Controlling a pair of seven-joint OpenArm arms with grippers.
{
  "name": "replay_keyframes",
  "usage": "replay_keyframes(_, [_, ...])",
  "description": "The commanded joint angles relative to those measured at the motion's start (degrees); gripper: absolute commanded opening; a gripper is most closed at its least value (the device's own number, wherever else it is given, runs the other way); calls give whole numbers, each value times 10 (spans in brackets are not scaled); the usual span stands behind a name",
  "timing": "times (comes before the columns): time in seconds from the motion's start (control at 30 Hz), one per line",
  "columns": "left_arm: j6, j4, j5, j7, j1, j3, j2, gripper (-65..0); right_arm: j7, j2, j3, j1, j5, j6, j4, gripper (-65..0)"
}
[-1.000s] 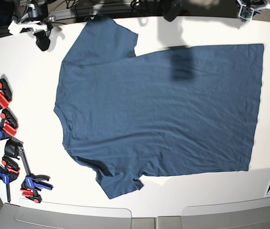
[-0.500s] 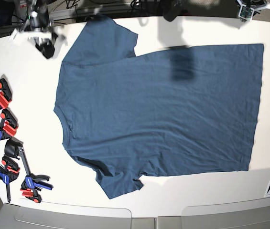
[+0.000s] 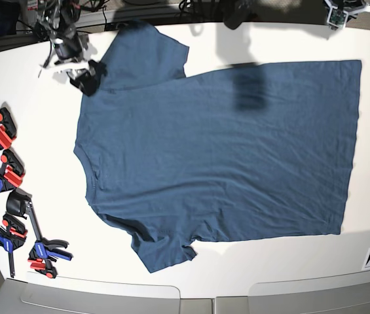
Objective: Fold the T-shirt properly
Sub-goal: 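Move the right gripper to the shirt's shoulder corner and grasp it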
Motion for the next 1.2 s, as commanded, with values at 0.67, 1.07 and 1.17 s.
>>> replay_keyframes(0.67, [7, 9, 255, 0, -2, -3, -2, -644, -43, 0, -7, 3, -20, 5, -2, -650])
replay_keyframes(1.07, [-1, -19, 227, 70, -146, -6, -32, -609, -43, -7, -7, 3, -24, 5, -2, -650])
replay_keyframes(1.17, [-33, -65, 148, 70, -197, -39, -38, -608, -42, -7, -7, 3, -37, 5, -2, -650])
